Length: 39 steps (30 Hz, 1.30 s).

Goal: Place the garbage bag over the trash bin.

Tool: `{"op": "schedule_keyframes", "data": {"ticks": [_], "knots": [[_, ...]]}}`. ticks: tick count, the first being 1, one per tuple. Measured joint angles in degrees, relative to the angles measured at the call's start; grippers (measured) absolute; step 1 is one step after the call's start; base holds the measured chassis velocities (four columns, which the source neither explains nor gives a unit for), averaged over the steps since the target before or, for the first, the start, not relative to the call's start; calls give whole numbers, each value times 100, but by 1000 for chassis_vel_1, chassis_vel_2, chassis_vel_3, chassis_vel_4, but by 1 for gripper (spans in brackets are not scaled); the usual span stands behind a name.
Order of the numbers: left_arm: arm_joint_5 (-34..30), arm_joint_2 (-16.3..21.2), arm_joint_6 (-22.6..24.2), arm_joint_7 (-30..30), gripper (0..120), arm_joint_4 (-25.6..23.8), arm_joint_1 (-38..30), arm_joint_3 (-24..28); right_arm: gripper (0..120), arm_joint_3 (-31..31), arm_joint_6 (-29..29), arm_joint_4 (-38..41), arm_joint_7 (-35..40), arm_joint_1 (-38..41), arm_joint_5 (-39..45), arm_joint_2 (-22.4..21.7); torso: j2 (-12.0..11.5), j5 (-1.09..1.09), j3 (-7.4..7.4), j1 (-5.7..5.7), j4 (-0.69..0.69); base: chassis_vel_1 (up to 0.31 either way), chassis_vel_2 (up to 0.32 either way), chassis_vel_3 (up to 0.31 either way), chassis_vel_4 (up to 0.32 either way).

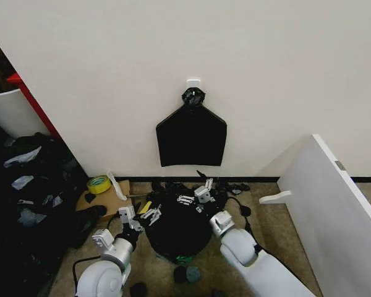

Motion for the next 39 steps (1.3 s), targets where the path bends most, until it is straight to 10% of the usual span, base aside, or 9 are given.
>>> {"op": "schedule_keyframes", "data": {"ticks": [12, 20, 30, 39], "knots": [[427, 489, -2781, 4185, 100, 2878, -865, -1388, 100, 415, -119, 1131, 368, -1139, -689, -69, 0, -4, 0, 0, 1, 0, 0, 0, 0], [1772, 415, -3830, 5349, 100, 3279, -1146, -1559, 100, 439, -101, 1249, 392, -1369, -879, -26, 0, -1, 0, 0, 1, 0, 0, 0, 0], [2596, 174, -4347, 5370, 98, 3430, -1310, -1419, 100, 513, -102, 1371, 393, -1502, -910, -44, 1, 1, -1, 0, 1, 0, 0, 0, 0], [2130, 464, -3579, 6936, 97, 3807, -1632, -2018, 100, 537, -102, 1403, 393, -1586, -966, -55, 0, -3, 0, 0, 0, 0, 0, 0, 0]]}}
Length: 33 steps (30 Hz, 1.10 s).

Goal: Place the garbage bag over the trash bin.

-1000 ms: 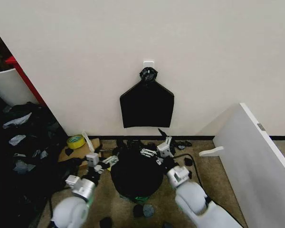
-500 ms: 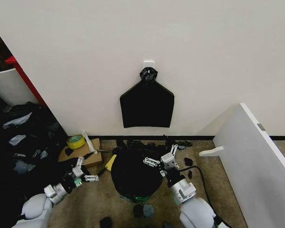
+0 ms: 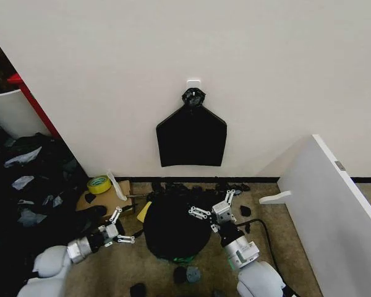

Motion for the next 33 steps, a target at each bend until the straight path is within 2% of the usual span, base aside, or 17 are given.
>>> {"op": "schedule_keyframes", "data": {"ticks": [3, 5, 6, 8, 12, 14, 22, 25, 28, 33], "knots": [[-785, 243, 509, 284, 98, 236, -50, 109, 100, -17, 0, 0, 0, 14, -5, 9, -1, -7, 2, 1, 1, 0, 0, 0, 0], [-1379, 350, 830, 366, 98, 315, -73, 303, 100, -30, 0, -7, 0, 29, -6, 20, -1, 6, 1, 1, 1, 0, 0, 0, 0], [-1379, 350, 830, 366, 98, 315, -73, 303, 100, -30, 0, -7, 0, 29, -6, 20, -1, 6, 1, 1, 1, 0, 0, 0, 0], [-1913, 356, 1070, 335, 98, 337, -110, 547, 100, -32, -1, -21, 0, 43, -6, 27, -1, -5, 1, 1, 0, 0, 0, 0, 0], [-2537, 252, 1422, 336, 98, 259, -165, 729, 100, -15, -4, -26, -1, 29, -5, 26, -1, 1, 0, 1, -1, 0, 0, 0, 0], [-2634, 239, 1507, 394, 98, 255, -191, 734, 100, 1, -4, -25, 0, 18, -4, 19, -1, 1, 0, 1, 0, 0, 0, 0, 0], [-2256, 241, 1883, 790, 96, 634, -200, 741, 100, 87, -4, -5, 1, 6, 20, -1, -1, 3, 0, 0, 1, 0, 0, 0, 0], [-2055, 82, 2010, 796, 95, 822, -67, 801, 100, 66, -5, -5, 1, 28, 22, 19, -1, 0, 0, 0, 3, 0, 0, 0, 0], [-1539, -118, 1907, 893, 95, 1032, -78, 830, 100, 50, -16, -4, 0, 38, 23, 30, -1, 0, 0, 0, 1, 0, 0, 0, 0], [-1450, -294, 1922, 904, 94, 1133, -165, 887, 100, 56, -18, 32, -1, 7, 23, 16, -1, 4, 0, 0, 1, 0, 0, 0, 0]]}}
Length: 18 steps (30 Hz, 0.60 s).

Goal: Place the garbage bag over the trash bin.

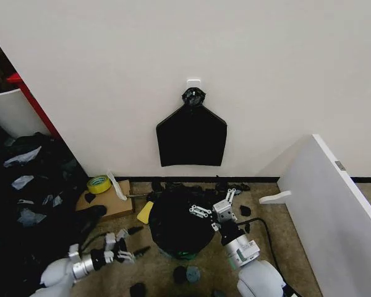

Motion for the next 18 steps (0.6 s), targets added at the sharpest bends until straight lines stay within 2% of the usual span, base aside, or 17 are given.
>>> {"op": "schedule_keyframes", "data": {"ticks": [5, 11, 12, 18], "knots": [[3, -109, 64, -23, 93, 247, -249, 31, 100, 22, 0, 54, 0, -46, 2, -34, 0, -1, 0, 0, 0, 0, 0, 0, 0], [66, -216, 195, 159, 69, 648, -521, 71, 100, 48, 0, 86, 6, -65, 16, -86, 0, -3, 0, 0, 0, 0, 0, 0, 0], [66, -216, 195, 159, 69, 648, -521, 71, 100, 48, 0, 86, 6, -65, 16, -86, 0, -3, 0, 0, 0, 0, 0, 0, 0], [248, -336, 249, 359, 44, 726, -587, 76, 100, 53, -3, 86, 13, -72, 18, -91, 0, -4, 0, 0, 0, 0, 0, 0, 0]]}}
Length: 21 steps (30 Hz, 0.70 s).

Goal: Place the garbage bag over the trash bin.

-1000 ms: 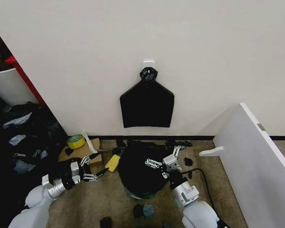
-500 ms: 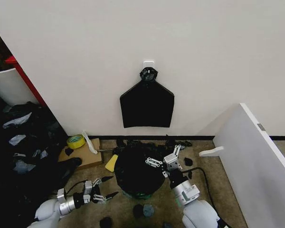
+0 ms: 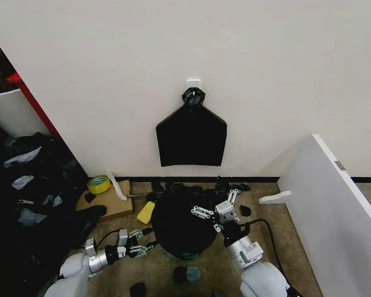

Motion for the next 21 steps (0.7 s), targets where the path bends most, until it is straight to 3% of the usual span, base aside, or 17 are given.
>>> {"op": "schedule_keyframes", "data": {"ticks": [12, 18, 21], "knots": [[28, 25, 116, 172, 5, 142, -185, -34, 100, 1, -6, 0, 1, -38, -11, 25, 0, 1, 0, 0, 0, 0, 0, 0, 0], [124, 91, 121, 175, 11, 164, -252, -77, 100, 23, -10, 0, 2, -51, -12, 20, 0, 1, 0, 0, 0, 0, 0, 0, 0], [275, 161, 35, 177, 21, 111, -195, -77, 100, 26, -13, 0, 3, -49, -12, 22, 0, 1, 0, 0, 0, 0, 0, 0, 0]]}}
